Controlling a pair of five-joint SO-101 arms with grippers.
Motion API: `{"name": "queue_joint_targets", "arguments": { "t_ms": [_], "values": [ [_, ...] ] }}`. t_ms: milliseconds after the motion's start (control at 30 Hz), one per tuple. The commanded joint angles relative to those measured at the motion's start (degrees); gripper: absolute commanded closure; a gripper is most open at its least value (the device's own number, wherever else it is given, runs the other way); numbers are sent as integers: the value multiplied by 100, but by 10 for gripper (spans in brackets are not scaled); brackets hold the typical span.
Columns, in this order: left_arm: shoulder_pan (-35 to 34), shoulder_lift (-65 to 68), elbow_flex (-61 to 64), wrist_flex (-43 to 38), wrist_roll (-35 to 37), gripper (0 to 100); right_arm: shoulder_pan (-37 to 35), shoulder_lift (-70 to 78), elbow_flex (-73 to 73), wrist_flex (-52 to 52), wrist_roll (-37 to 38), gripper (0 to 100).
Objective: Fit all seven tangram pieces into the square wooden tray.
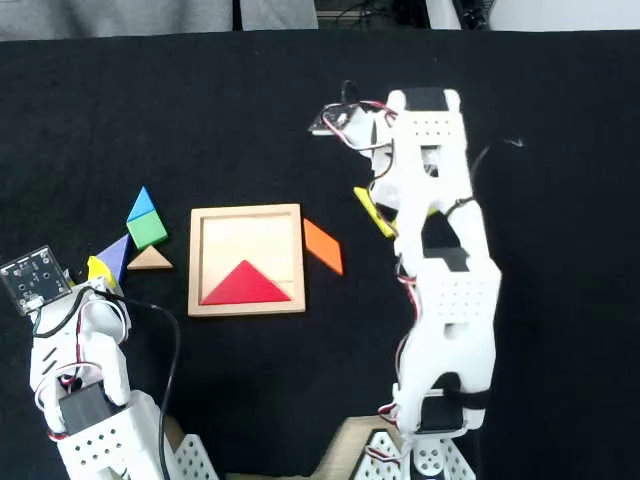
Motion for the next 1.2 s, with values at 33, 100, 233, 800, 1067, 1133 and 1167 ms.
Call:
{"name": "queue_joint_targets", "arguments": {
  "t_ms": [33, 100, 233, 800, 1067, 1133, 1167],
  "values": [
    [101, -44, 22, -132, 44, 870, 70, -716, 567, 193, 519, 773],
    [101, -44, 22, -132, 44, 870, 70, -831, 910, 18, 721, 773],
    [101, -44, 22, -132, 44, 870, 79, -831, 1552, -985, 774, 772],
    [110, -44, 22, -132, 44, 870, 387, -831, 2624, -2479, 800, 767],
    [110, -44, 22, -132, 44, 870, 378, -1367, 2141, -1626, 809, 773],
    [110, -44, 22, -132, 44, 870, 378, -1446, 2167, -1292, 809, 778],
    [110, -44, 22, -132, 44, 870, 378, -1446, 2246, -1125, 809, 791]
  ]
}}
